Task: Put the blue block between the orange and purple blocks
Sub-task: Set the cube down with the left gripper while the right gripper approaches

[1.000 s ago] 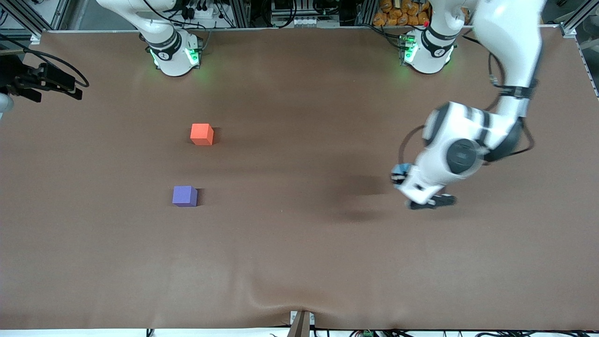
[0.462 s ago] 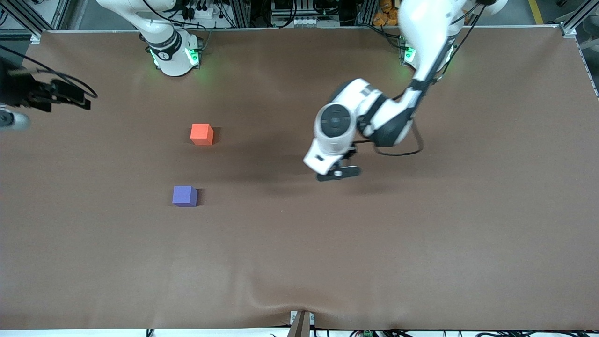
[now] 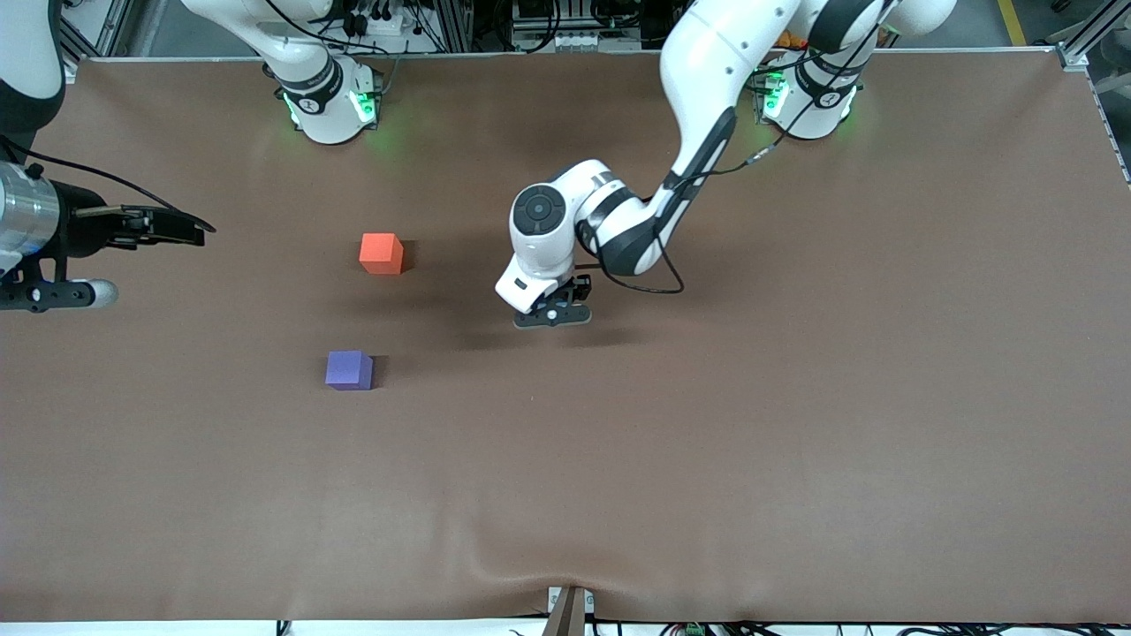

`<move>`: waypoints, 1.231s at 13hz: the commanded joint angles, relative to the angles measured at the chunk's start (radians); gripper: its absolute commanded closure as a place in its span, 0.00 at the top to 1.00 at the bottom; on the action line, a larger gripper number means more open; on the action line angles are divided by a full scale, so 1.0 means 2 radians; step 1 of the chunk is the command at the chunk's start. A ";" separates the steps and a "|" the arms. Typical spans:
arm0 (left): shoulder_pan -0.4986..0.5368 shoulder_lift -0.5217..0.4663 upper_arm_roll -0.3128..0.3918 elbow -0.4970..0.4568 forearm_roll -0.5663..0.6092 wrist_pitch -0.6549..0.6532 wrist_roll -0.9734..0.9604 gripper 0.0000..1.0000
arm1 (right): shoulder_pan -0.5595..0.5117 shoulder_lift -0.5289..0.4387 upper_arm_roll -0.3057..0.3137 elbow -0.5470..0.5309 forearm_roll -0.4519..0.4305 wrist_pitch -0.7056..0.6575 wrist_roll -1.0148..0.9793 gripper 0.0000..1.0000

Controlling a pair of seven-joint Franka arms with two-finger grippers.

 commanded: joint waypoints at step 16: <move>0.218 -0.261 0.046 0.008 0.000 -0.253 0.168 1.00 | 0.198 0.014 0.009 -0.164 0.124 0.265 0.207 1.00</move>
